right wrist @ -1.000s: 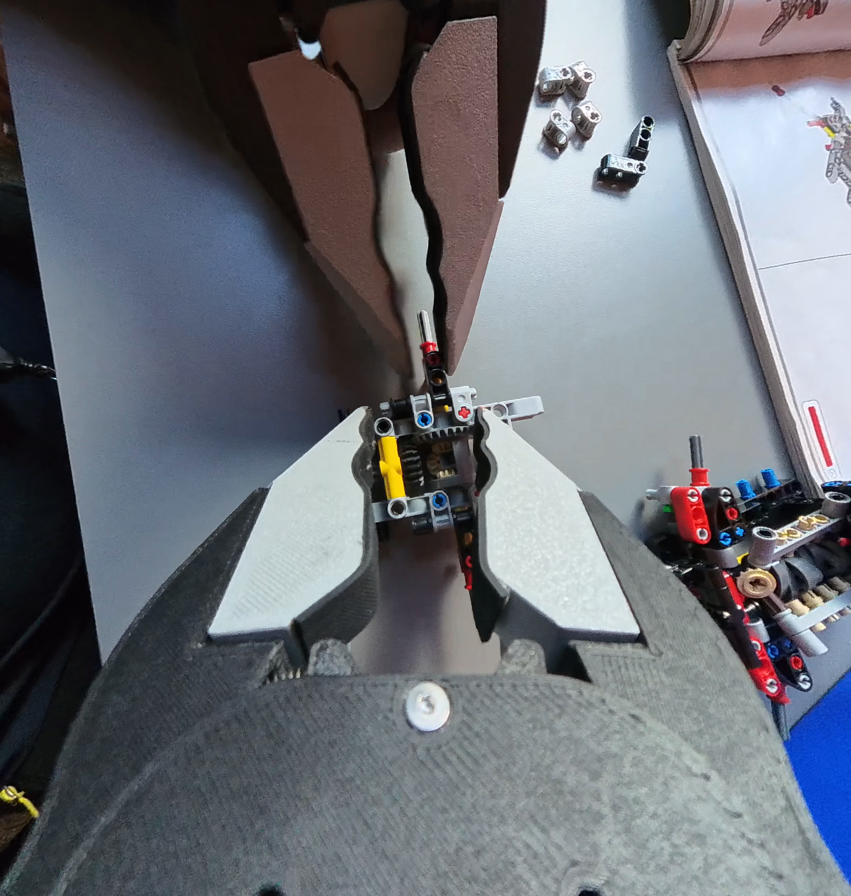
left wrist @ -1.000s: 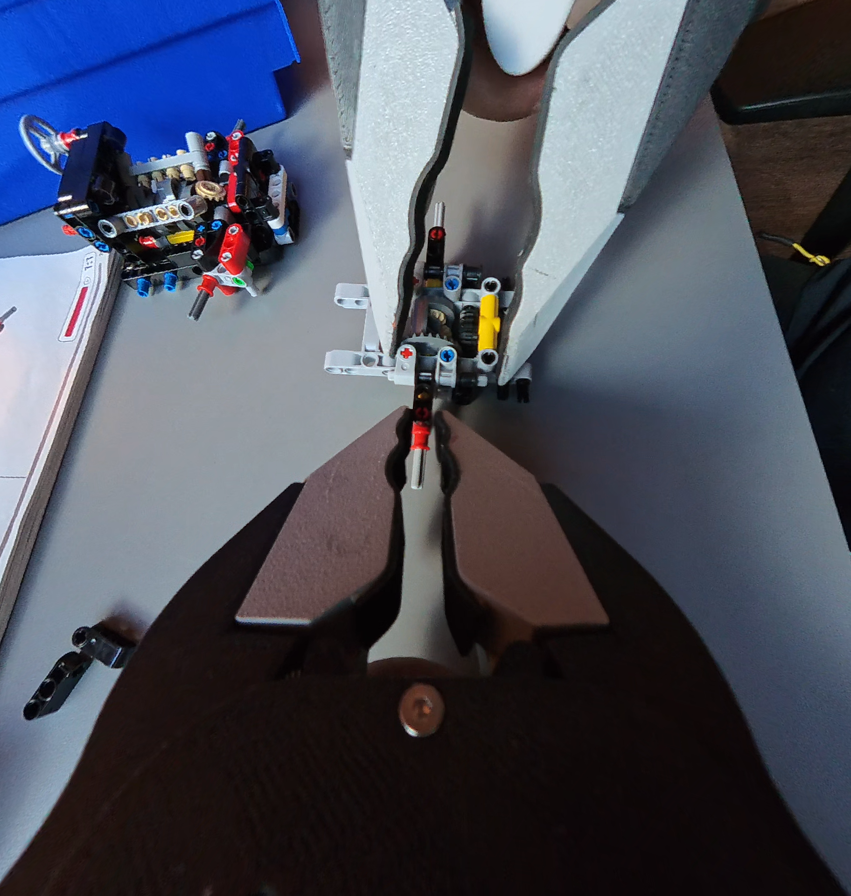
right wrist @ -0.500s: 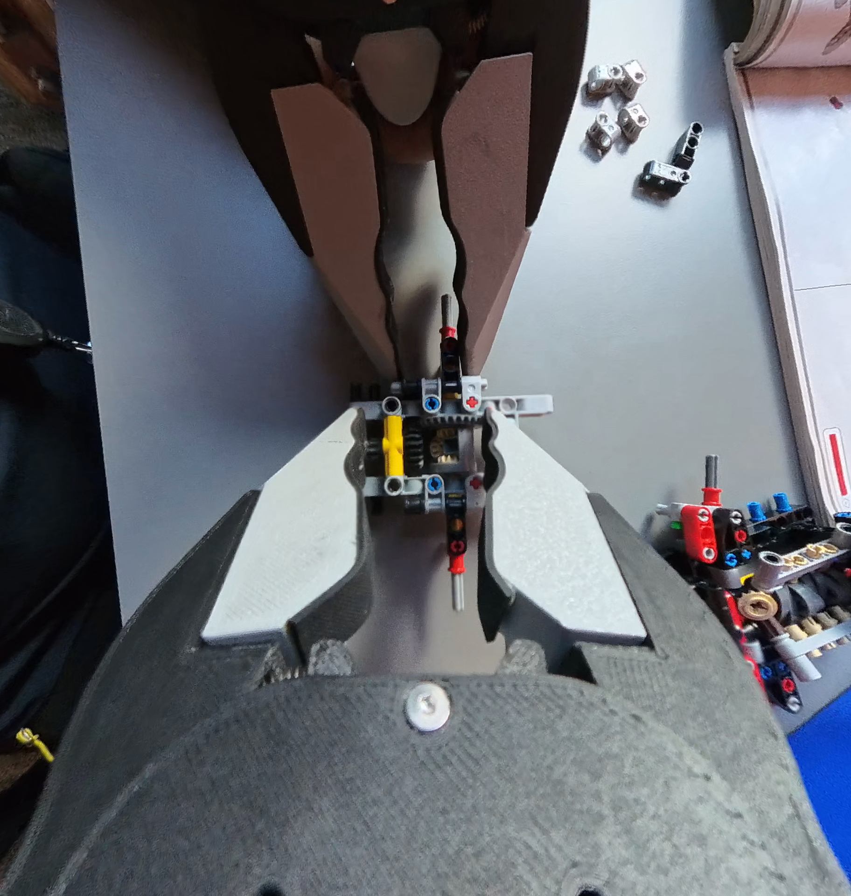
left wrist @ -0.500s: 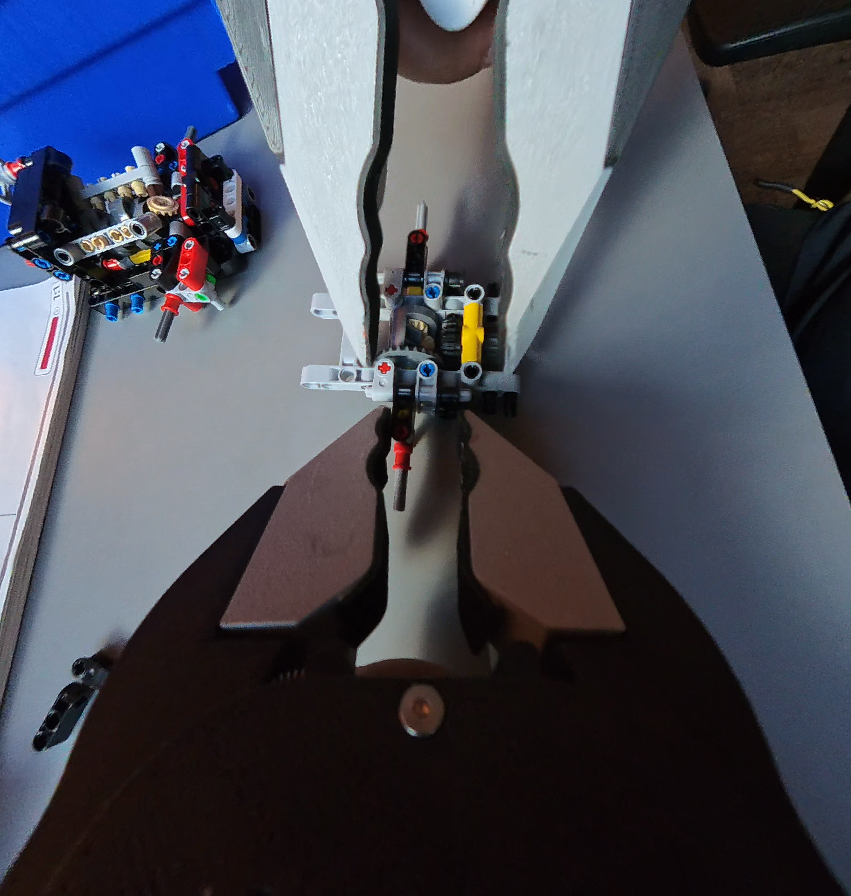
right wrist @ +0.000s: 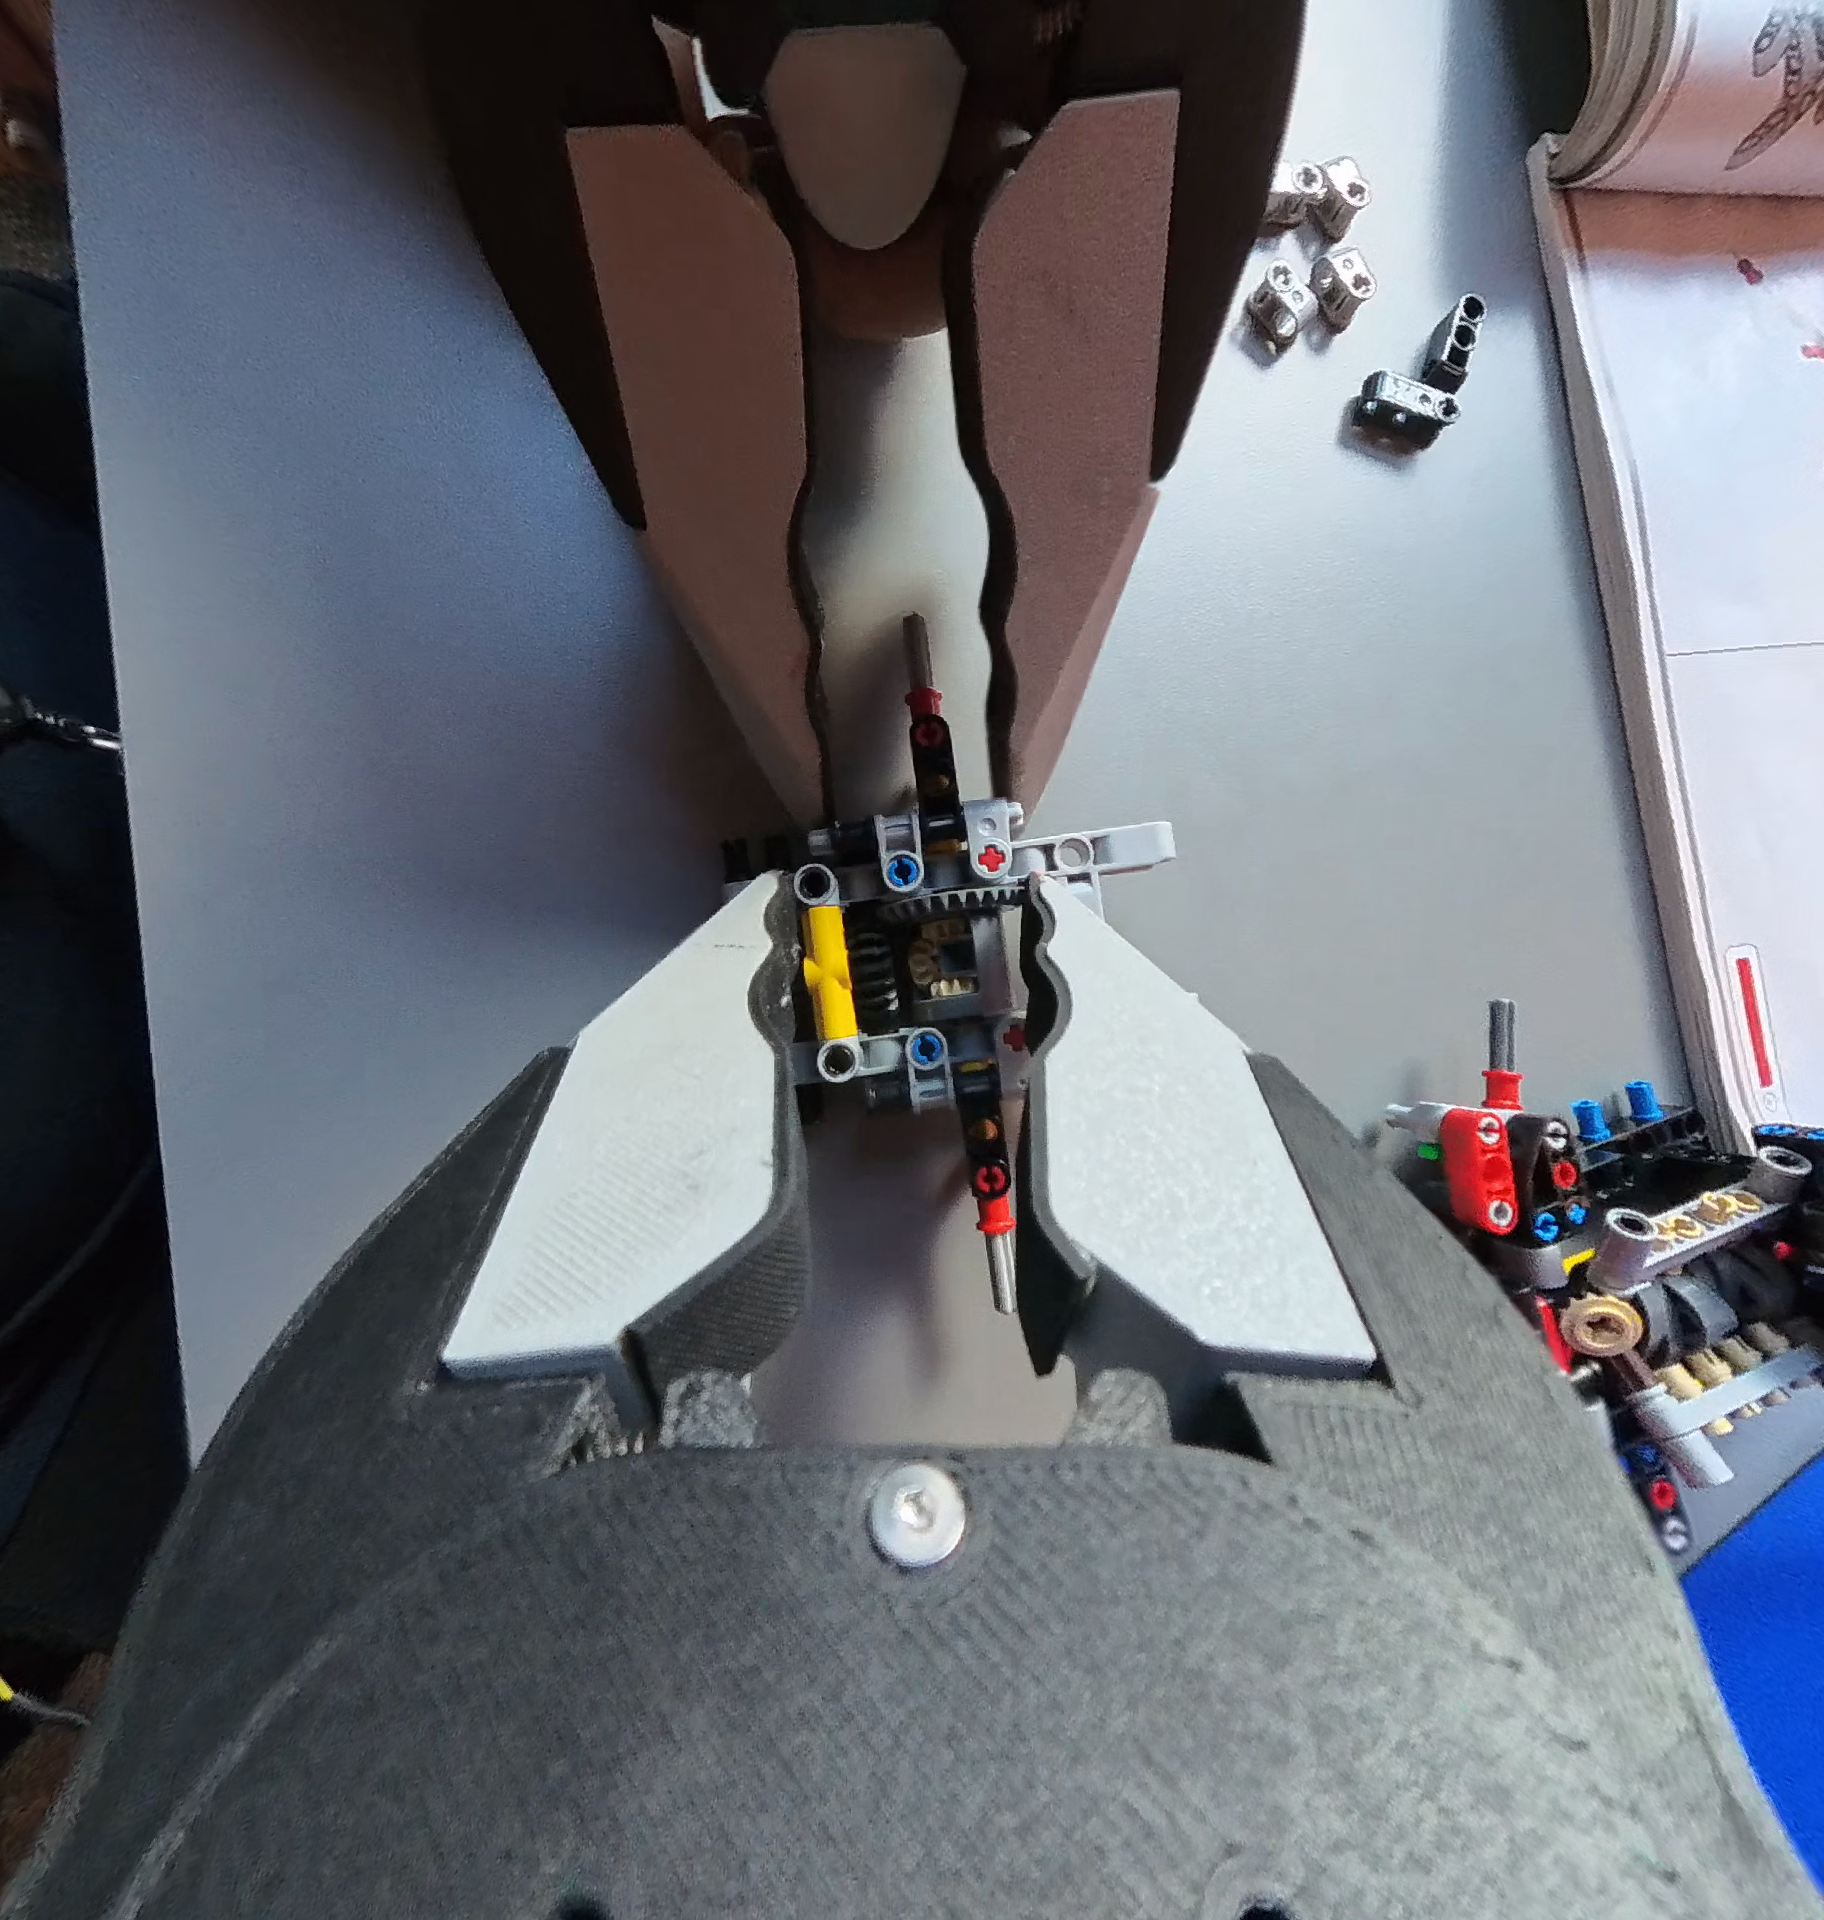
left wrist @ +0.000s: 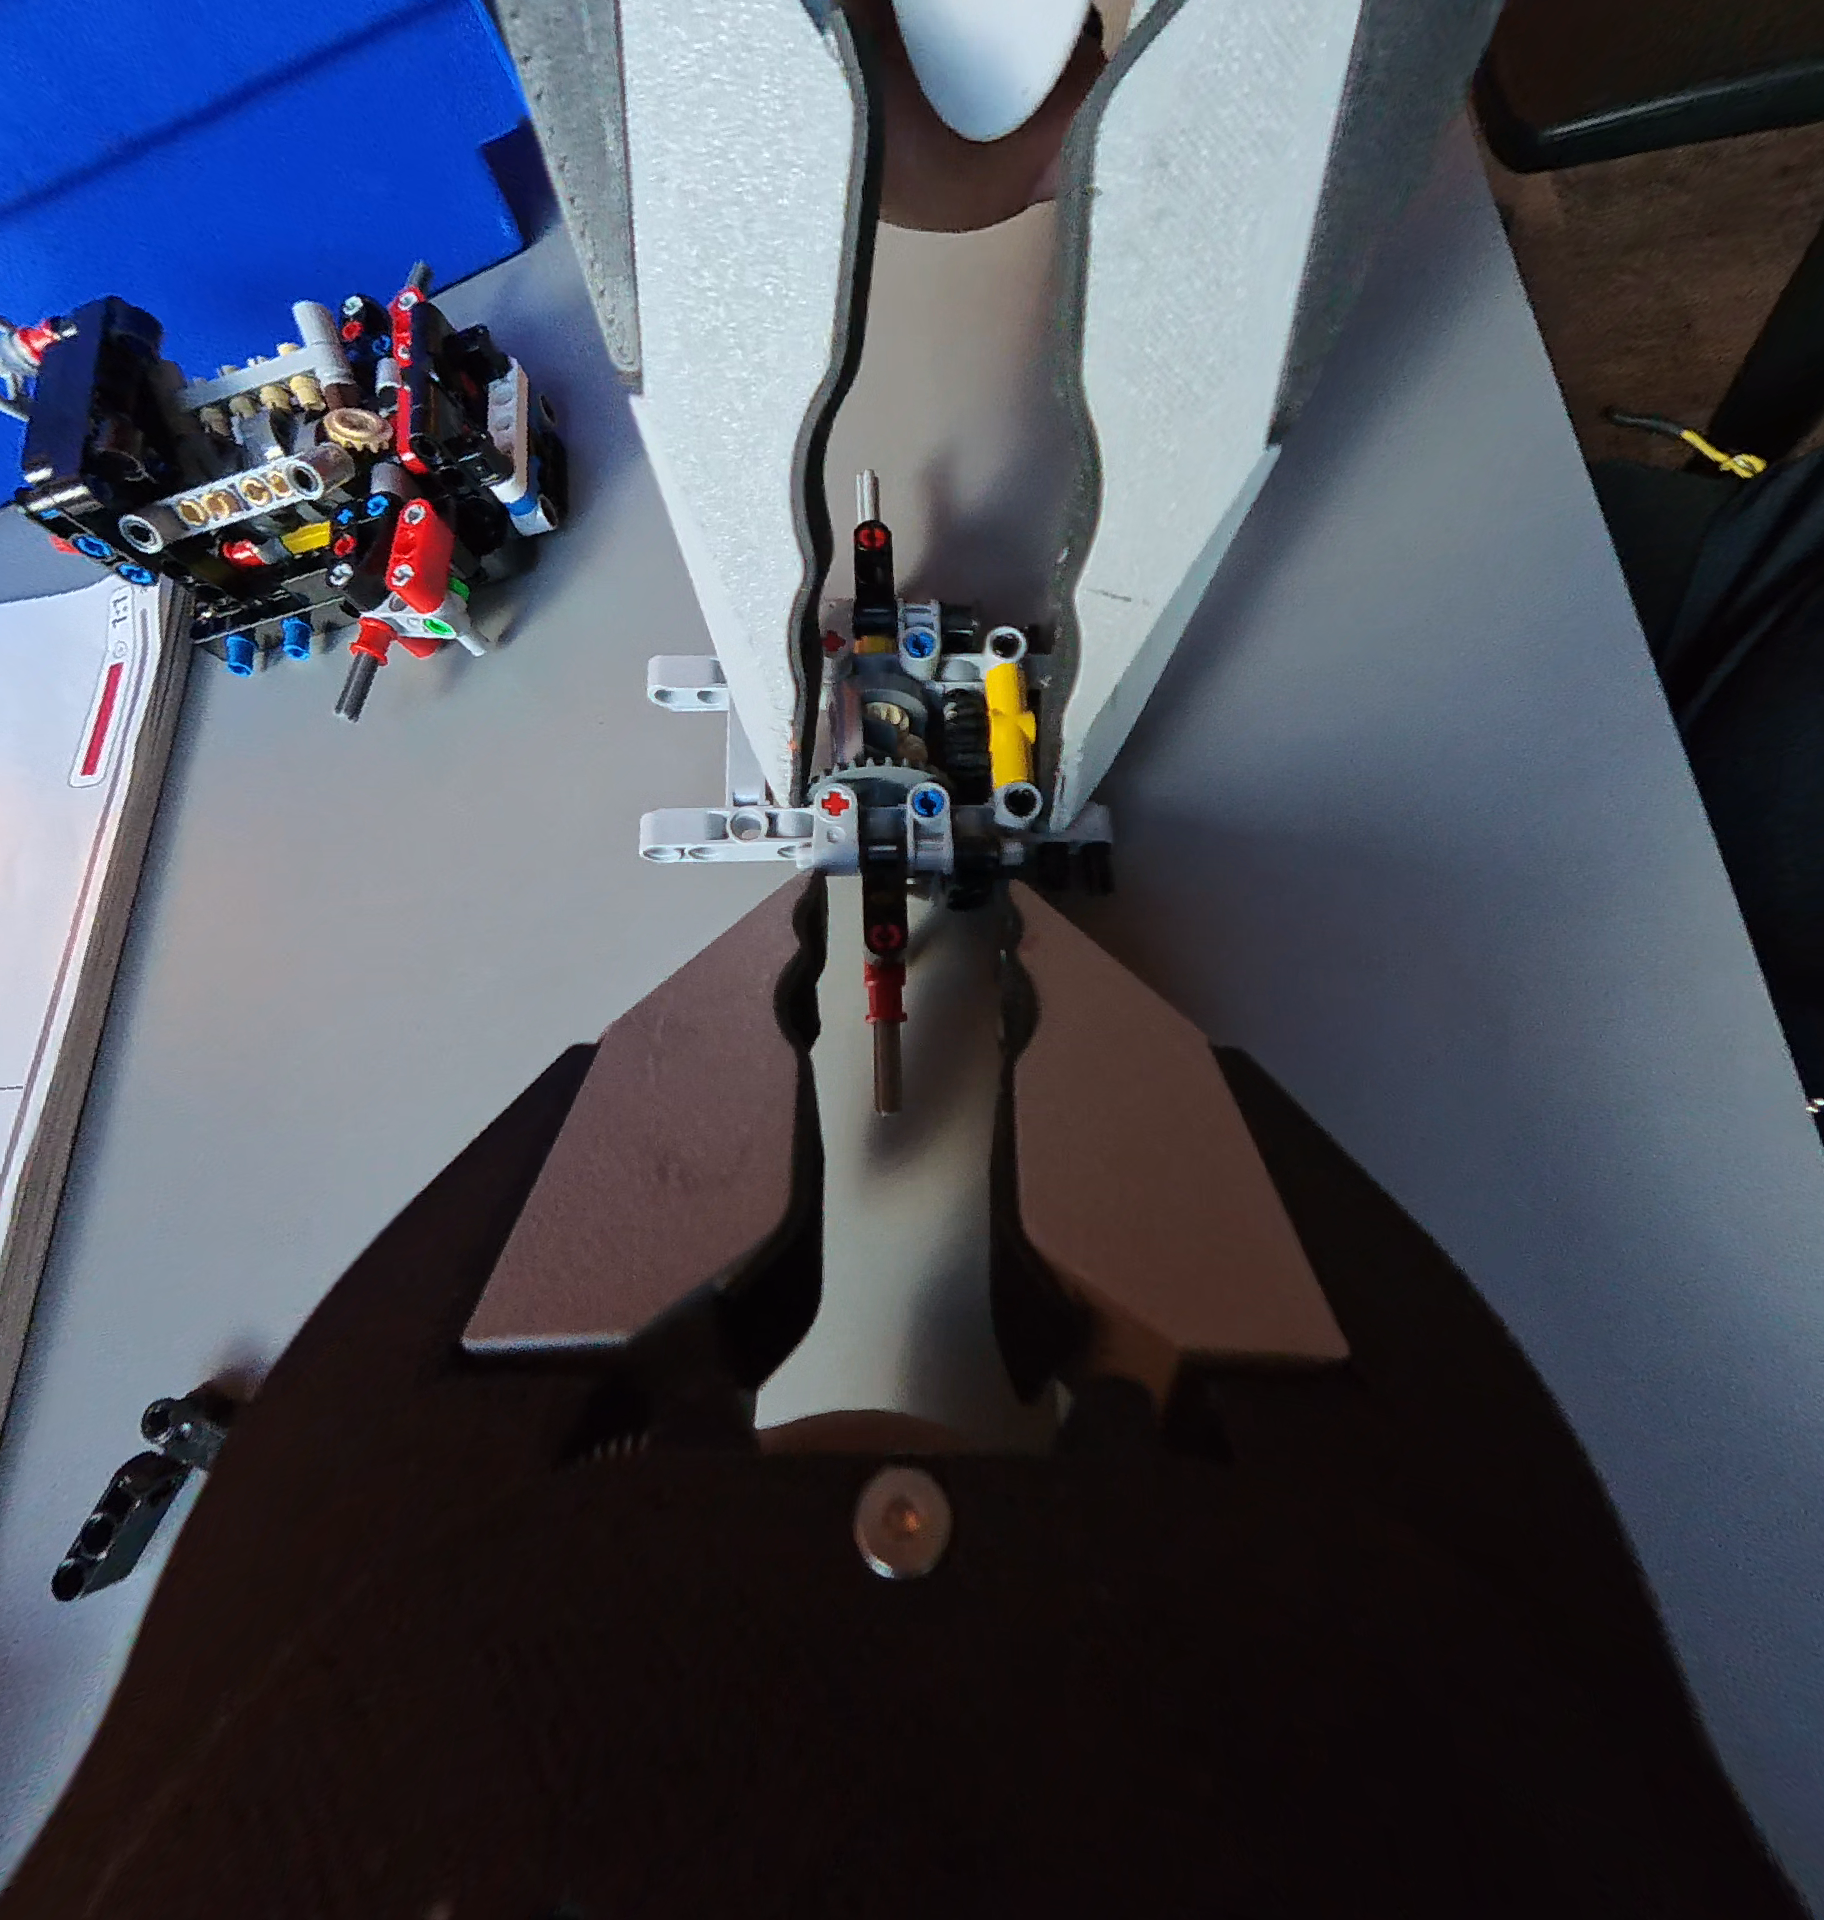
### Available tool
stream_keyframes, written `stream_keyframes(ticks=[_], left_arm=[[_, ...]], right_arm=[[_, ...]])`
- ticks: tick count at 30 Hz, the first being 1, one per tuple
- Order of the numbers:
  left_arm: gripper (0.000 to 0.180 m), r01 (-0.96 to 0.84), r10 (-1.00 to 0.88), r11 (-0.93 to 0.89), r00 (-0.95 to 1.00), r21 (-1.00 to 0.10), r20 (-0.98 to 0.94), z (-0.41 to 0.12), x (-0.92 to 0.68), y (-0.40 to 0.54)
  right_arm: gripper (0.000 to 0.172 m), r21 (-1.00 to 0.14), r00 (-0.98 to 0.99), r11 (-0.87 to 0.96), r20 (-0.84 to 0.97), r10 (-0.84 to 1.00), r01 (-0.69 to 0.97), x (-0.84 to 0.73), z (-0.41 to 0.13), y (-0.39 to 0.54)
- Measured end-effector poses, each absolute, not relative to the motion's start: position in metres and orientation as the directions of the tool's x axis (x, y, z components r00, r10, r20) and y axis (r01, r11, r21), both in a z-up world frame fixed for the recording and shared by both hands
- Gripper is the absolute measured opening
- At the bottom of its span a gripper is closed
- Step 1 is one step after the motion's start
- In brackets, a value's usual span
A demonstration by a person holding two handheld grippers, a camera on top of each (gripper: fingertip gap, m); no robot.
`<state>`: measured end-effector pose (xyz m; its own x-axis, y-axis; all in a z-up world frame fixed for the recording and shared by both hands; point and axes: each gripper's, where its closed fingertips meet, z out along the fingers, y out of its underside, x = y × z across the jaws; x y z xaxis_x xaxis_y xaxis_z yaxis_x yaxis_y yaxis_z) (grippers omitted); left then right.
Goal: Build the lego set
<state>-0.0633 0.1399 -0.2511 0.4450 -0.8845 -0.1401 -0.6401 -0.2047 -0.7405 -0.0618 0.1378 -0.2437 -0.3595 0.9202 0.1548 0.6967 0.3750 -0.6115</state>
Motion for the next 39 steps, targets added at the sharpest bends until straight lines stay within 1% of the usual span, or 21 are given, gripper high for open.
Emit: stream_keyframes(ticks=[3, 5, 9, 16, 22, 26, 30, 33, 34, 35, 36, 39], left_arm=[[0.034, -0.621, -0.871, -0.227, 0.474, -0.75, -0.128, -0.247, -0.065, 0.142], [0.037, -0.618, -0.86, -0.247, 0.495, -0.747, -0.126, -0.246, -0.066, 0.143], [0.03, -0.614, -0.864, -0.258, 0.492, -0.746, -0.106, -0.247, -0.064, 0.14], [0.029, -0.629, -0.86, -0.248, 0.493, -0.737, -0.132, -0.247, -0.065, 0.14], [0.029, -0.608, -0.864, -0.272, 0.495, -0.746, -0.089, -0.247, -0.066, 0.139], [0.029, -0.614, -0.866, -0.266, 0.49, -0.744, -0.095, -0.247, -0.067, 0.139], [0.037, -0.625, -0.863, -0.249, 0.49, -0.74, -0.123, -0.245, -0.07, 0.141], [0.035, -0.624, -0.868, -0.241, 0.481, -0.743, -0.123, -0.244, -0.069, 0.139], [0.038, -0.623, -0.875, -0.233, 0.47, -0.747, -0.119, -0.243, -0.067, 0.137], [0.054, -0.626, -0.889, -0.227, 0.446, -0.746, -0.104, -0.244, -0.064, 0.132], [0.056, -0.63, -0.889, -0.231, 0.446, -0.741, -0.103, -0.244, -0.063, 0.132], [0.05, -0.642, -0.883, -0.22, 0.45, -0.734, -0.129, -0.246, -0.065, 0.134]], right_arm=[[0.04, -0.623, -0.3, 0.298, 0.106, 0.948, 0.723, -0.064, -0.244, 0.14], [0.041, -0.63, -0.284, 0.278, 0.095, 0.954, 0.725, -0.064, -0.244, 0.141], [0.041, -0.631, -0.273, 0.27, 0.095, 0.957, 0.727, -0.064, -0.245, 0.141], [0.041, -0.634, -0.244, 0.244, 0.09, 0.966, 0.734, -0.065, -0.245, 0.141], [0.041, -0.645, -0.231, 0.221, 0.072, 0.97, 0.732, -0.067, -0.245, 0.141], [0.041, -0.642, -0.232, 0.224, 0.074, 0.97, 0.733, -0.067, -0.245, 0.141], [0.041, -0.641, -0.232, 0.219, 0.065, 0.971, 0.736, -0.067, -0.245, 0.141], [0.041, -0.639, -0.235, 0.225, 0.07, 0.969, 0.736, -0.067, -0.245, 0.141], [0.041, -0.64, -0.232, 0.219, 0.065, 0.971, 0.737, -0.067, -0.245, 0.141], [0.041, -0.64, -0.227, 0.212, 0.06, 0.972, 0.738, -0.067, -0.245, 0.141], [0.041, -0.64, -0.227, 0.21, 0.057, 0.972, 0.74, -0.067, -0.245, 0.141], [0.046, -0.631, -0.264, 0.259, 0.088, 0.96, 0.731, -0.067, -0.246, 0.139]])
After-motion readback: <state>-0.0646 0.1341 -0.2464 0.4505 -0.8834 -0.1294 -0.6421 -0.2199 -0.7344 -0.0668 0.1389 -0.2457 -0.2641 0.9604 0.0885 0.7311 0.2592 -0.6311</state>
